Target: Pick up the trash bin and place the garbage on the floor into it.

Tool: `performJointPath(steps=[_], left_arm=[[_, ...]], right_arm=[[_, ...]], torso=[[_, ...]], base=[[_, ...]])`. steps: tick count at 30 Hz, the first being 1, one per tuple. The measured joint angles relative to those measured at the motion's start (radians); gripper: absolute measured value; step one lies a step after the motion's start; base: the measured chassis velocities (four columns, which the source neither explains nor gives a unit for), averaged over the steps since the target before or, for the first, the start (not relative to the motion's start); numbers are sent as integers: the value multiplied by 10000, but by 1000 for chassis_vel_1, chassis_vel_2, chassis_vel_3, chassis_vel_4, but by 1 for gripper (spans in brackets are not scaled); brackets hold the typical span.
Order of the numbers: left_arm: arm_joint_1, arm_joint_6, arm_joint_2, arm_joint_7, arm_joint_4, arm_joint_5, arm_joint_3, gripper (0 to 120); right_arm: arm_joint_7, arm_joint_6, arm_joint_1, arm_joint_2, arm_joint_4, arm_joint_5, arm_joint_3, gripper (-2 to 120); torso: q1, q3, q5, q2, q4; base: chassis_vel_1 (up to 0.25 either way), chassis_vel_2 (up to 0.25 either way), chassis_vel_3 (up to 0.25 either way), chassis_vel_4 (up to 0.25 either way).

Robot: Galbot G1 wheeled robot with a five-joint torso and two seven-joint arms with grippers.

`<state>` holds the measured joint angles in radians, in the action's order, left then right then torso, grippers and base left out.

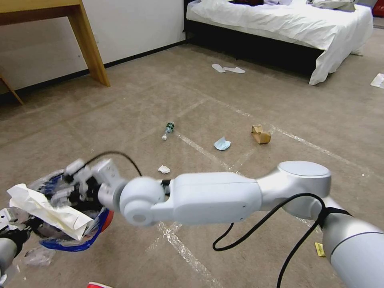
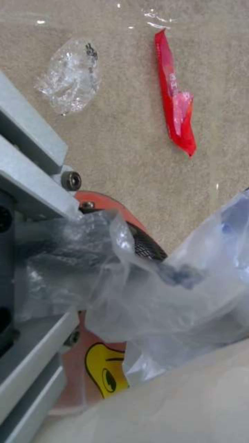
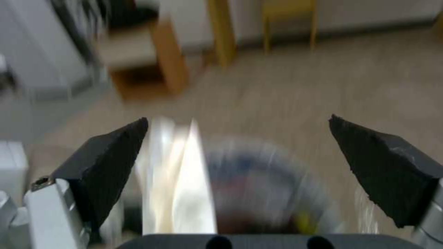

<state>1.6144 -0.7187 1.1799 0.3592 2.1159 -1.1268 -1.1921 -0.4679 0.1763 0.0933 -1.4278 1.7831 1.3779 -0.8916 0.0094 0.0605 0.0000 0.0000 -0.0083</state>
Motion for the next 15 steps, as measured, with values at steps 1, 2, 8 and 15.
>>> performJointPath(steps=[1,2,8,15], left_arm=[[0,1,-5,-3,-5,0,-17,0],[0,1,-5,-5,-6,0,-38,0],[36,12,4,-13,52,16,-138,0],[33,92,95,-46,166,150,-241,0]], right_arm=[[2,-44,-90,227,227,-49,685,100],[24,-84,-170,390,372,-87,1155,100],[424,-429,-972,1401,1270,-227,3756,100],[1297,-843,-3159,4206,2666,-1214,7346,100]], torso=[[0,0,1,0,0],[0,0,0,0,0],[0,0,1,0,4],[0,0,8,1,-3]], base=[[0,0,0,0],[0,0,0,0],[0,0,0,0],[0,0,0,0]])
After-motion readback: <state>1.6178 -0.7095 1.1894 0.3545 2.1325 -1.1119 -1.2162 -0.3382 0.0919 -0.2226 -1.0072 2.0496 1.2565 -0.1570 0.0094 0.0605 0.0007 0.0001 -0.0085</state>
